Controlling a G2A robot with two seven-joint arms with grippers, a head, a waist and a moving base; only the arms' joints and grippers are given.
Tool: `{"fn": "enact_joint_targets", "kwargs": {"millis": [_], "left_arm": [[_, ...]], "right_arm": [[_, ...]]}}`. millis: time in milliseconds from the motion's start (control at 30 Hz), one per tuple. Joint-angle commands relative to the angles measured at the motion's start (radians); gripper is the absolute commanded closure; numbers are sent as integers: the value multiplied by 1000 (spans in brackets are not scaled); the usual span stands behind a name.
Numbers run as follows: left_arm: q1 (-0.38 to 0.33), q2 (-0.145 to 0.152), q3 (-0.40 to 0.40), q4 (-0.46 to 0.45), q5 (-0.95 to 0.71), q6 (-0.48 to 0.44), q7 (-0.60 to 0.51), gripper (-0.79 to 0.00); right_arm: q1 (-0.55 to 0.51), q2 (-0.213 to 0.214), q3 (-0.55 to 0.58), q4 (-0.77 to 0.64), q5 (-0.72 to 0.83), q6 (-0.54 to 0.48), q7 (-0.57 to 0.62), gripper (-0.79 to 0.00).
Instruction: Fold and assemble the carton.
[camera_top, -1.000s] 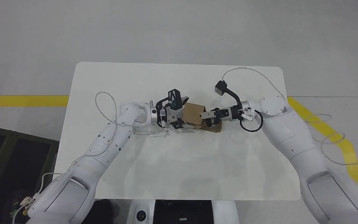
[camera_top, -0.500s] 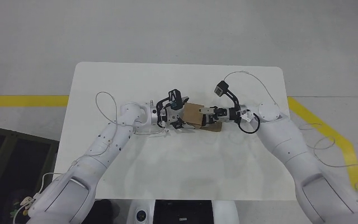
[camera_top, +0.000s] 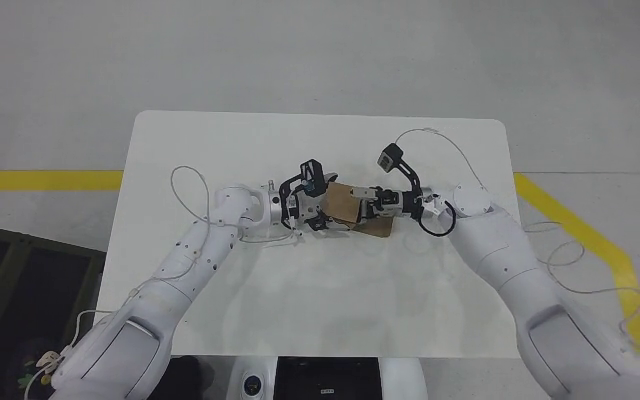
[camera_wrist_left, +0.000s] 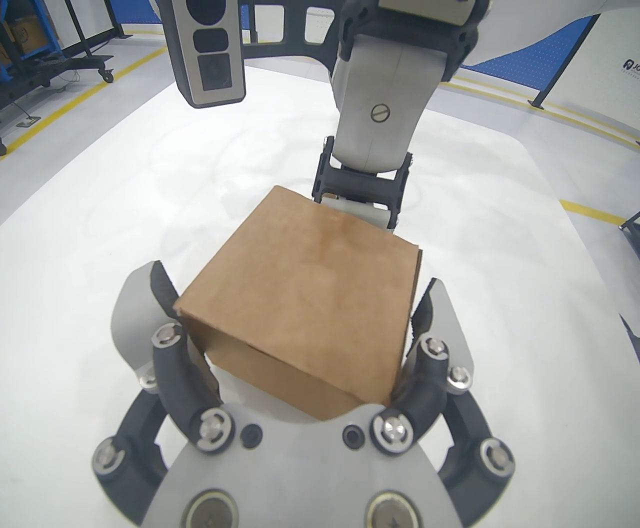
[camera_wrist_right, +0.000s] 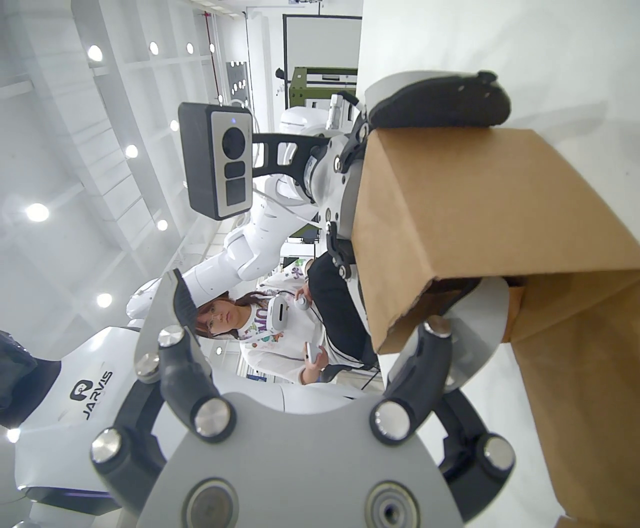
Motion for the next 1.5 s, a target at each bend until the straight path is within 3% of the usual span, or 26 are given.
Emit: {"fn": "enact_joint_targets", "kwargs": {"millis": [0, 400, 633, 1100, 1467], "left_arm": [[1, -1, 1, 1, -1, -1, 0, -785], [3, -4, 1, 4, -2, -2, -4, -785], [5, -4, -8, 6, -9, 7, -8, -785], [13, -3, -22, -5, -23, 14, -26, -785], [20, -3, -29, -18, -24, 33, -38, -785]], "right_arm": [[2, -5, 1, 12, 3, -4, -5, -785], [6, -24, 9, 31, -11, -5, -5, -785], [7, -9, 35, 24, -52, 7, 6, -785], [-48, 89, 180, -85, -191, 19, 19, -785], [-208, 176, 343, -279, -313, 109, -55, -785]]}}
